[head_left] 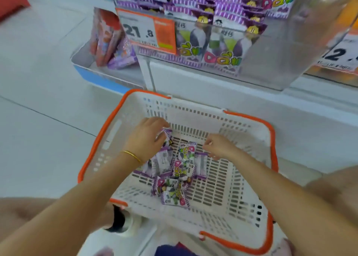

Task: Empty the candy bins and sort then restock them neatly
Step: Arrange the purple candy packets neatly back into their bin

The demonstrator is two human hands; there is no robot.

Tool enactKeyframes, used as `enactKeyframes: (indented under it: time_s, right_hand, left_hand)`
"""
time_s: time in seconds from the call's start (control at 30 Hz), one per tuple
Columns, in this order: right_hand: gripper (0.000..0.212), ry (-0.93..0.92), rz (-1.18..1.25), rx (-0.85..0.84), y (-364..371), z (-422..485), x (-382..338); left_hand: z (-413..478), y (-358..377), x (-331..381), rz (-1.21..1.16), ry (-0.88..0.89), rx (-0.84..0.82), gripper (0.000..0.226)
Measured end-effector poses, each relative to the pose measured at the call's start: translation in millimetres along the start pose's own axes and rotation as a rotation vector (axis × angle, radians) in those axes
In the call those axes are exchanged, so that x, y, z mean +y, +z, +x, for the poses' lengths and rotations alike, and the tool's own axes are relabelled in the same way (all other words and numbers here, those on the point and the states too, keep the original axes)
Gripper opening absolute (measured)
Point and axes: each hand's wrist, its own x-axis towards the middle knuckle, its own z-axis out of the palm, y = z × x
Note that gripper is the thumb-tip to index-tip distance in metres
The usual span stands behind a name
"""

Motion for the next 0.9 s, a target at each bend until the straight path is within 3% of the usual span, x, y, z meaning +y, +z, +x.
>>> enactKeyframes:
  time_s: [0.2, 0.37, 0.5, 0.63, 0.9]
  right_hand:
    - [0.07, 0.214, 0.074, -0.059, 63.4, 73.0, 46.8]
    - [0.084, 0.296, 0.103, -0.004, 105.7, 123.0, 46.1]
    - [0.063, 0.402, 0.053, 0.116, 120.7, 133.9, 45.4]
    - [0.019, 0.325, 0.419, 0.156, 124.1, 128.1, 41.3]
    - [0.023, 0.013, 0.491, 0.395, 65.9, 76.0, 37.6]
  left_hand:
    - [0.1, 45.6, -23.4, -0.053, -0.175, -0.134, 0.029]
    - [-0.1, 66.6, -30.8, -0.125, -0.223, -0.177, 0.032]
    - [-4.4, 75.2, -39.9, -0.162, -0.288, -0.224, 0.034]
    - [-5.1, 80.0, -43.0, -0.194, -0.338, -0.241, 0.034]
    - [5.7, 79.2, -21.8, -0.306, -0.371, -0.26, 0.032]
